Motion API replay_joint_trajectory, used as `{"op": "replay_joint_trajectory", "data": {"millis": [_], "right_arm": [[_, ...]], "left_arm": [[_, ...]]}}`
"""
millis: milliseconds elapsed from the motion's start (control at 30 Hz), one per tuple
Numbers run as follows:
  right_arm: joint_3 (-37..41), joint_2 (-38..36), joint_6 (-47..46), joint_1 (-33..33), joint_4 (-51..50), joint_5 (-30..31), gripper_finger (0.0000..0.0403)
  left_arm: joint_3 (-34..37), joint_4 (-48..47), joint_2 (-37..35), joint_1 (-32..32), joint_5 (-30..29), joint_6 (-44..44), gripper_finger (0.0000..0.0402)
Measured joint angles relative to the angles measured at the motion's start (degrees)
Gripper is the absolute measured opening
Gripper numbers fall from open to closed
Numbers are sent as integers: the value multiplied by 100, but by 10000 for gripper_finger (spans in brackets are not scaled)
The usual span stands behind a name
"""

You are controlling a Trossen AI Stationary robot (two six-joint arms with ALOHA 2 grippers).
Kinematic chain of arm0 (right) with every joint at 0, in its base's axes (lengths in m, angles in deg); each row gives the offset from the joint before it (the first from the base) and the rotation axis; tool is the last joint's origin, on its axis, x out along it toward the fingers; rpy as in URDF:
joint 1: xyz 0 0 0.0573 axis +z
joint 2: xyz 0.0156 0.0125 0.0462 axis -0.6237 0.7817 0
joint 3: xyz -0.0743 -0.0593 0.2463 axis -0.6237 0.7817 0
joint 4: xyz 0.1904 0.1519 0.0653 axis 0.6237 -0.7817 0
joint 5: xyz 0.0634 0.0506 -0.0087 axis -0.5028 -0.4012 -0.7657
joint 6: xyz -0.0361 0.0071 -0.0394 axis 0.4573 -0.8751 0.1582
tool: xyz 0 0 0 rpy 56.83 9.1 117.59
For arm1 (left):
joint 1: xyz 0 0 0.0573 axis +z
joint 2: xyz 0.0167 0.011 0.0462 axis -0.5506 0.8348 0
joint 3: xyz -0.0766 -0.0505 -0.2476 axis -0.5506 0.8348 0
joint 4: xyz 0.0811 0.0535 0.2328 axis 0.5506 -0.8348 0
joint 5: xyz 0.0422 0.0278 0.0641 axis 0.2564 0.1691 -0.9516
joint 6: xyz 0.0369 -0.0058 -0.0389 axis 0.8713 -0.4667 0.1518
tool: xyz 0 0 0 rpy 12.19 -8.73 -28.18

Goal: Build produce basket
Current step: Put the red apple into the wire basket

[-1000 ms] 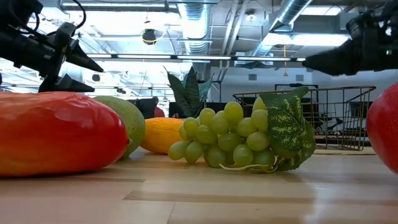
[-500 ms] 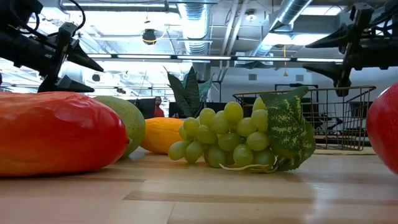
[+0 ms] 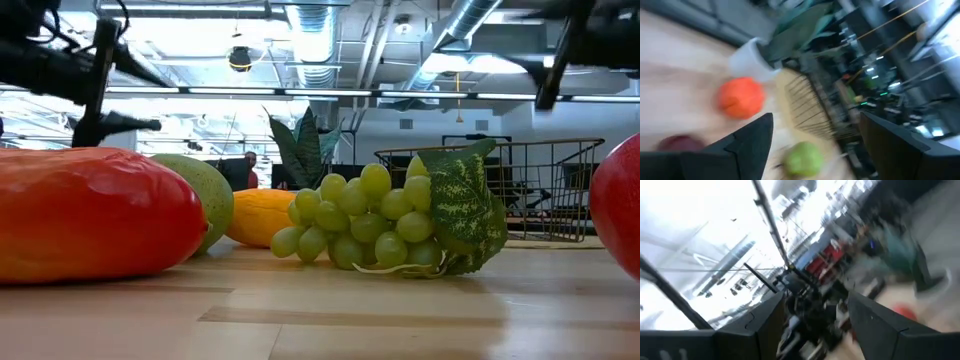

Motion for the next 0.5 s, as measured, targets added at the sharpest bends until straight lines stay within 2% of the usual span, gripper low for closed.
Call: {"op": "replay_joint_trajectory", "data": {"millis": [133,233,367,500], "right_arm": [[-1205,827,908,0,-977,107,241],[-2216,1706,1207,27,-1742,76,251],[-3484,2785,1221,220,-2958,-645,278],[-4650,3821,610,582,-4256,-1546,295]], "left_arm": [[-5,963,146,-2,121,331,310],[-166,1223,380,-1,226,405,338],[-532,1221,756,0,747,567,368],[-904,1218,1085,-2,1169,879,382]]}}
